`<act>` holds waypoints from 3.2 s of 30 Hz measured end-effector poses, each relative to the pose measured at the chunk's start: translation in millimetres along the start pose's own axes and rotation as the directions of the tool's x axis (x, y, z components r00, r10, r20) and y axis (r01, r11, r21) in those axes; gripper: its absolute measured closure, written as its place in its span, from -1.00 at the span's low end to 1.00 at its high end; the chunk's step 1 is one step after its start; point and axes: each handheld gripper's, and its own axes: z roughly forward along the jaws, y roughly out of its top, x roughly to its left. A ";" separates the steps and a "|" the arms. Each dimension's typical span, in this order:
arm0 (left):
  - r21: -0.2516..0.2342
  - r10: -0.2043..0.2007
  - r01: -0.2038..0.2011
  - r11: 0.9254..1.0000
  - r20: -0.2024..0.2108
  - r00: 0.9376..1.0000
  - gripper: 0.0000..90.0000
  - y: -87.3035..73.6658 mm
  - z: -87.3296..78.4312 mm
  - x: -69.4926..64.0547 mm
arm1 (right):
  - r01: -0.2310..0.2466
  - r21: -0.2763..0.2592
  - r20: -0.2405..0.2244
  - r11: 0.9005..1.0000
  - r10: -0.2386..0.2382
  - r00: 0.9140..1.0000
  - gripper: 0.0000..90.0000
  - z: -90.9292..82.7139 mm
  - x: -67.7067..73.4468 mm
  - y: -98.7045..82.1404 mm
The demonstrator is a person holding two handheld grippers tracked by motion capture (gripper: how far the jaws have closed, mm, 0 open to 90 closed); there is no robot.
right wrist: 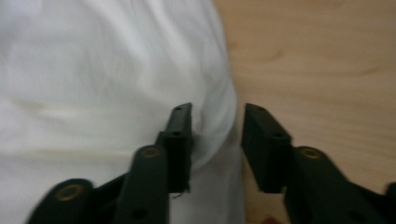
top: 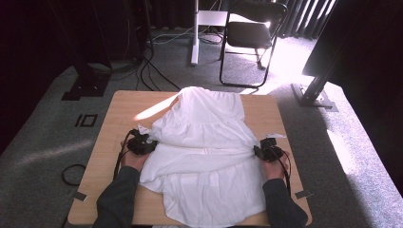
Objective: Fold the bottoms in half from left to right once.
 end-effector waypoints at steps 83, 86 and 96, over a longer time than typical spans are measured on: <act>-0.084 -0.027 0.034 0.996 0.078 0.997 -0.09 -50.3 -60.3 -4.3 | 0.043 -0.185 -0.211 0.982 -0.083 0.974 0.19 -74.2 -24.4 -39.0; -0.077 -0.005 0.011 0.997 0.078 0.997 -0.10 -41.1 -54.5 -3.8 | 0.049 -0.179 -0.203 0.983 -0.086 0.975 0.19 -55.5 -23.1 -21.7; -0.028 -0.028 0.031 0.999 0.100 0.995 -0.16 -9.5 -19.9 2.4 | 0.064 -0.115 -0.188 0.991 -0.085 0.978 0.05 -6.1 -6.3 2.0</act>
